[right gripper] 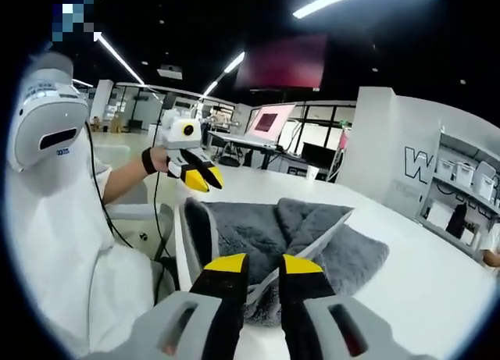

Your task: Open the folded towel by lifting each exposed corner and separating the folded layers until the towel lies flat within the target outline without major curled edges

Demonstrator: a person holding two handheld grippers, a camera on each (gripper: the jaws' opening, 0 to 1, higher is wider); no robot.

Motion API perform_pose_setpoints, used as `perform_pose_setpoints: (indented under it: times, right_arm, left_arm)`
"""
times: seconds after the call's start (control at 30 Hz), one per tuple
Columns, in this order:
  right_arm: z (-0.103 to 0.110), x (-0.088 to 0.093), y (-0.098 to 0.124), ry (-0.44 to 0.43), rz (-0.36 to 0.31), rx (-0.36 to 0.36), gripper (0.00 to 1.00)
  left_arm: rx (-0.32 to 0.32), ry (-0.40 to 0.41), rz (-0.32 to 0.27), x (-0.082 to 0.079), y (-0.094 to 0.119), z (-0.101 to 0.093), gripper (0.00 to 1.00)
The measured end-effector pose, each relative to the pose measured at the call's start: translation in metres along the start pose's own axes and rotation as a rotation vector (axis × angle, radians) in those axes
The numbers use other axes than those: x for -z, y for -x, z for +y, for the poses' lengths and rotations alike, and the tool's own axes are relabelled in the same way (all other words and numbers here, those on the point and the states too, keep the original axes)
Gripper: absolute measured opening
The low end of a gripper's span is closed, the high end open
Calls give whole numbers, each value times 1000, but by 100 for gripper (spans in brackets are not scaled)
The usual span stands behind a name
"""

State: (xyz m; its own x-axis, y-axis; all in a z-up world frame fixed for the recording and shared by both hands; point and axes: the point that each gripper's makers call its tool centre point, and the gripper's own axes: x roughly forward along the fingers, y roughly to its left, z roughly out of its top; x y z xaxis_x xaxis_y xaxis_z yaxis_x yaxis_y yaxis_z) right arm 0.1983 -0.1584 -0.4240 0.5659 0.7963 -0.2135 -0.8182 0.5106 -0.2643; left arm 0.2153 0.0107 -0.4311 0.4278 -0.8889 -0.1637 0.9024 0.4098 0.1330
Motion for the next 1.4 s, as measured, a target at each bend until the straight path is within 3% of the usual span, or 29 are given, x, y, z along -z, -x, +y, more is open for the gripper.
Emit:
perform_pose_setpoints:
  times: [0.53,1.4]
  right_arm:
    - [-5,-7,-6,13,-13,17,14]
    - [-13,-25,-16,25,-38,23,13]
  left_arm:
    - [-38,95,-23,-2,-10,17,14]
    - [-55,162,-46,-13,-20,36,23]
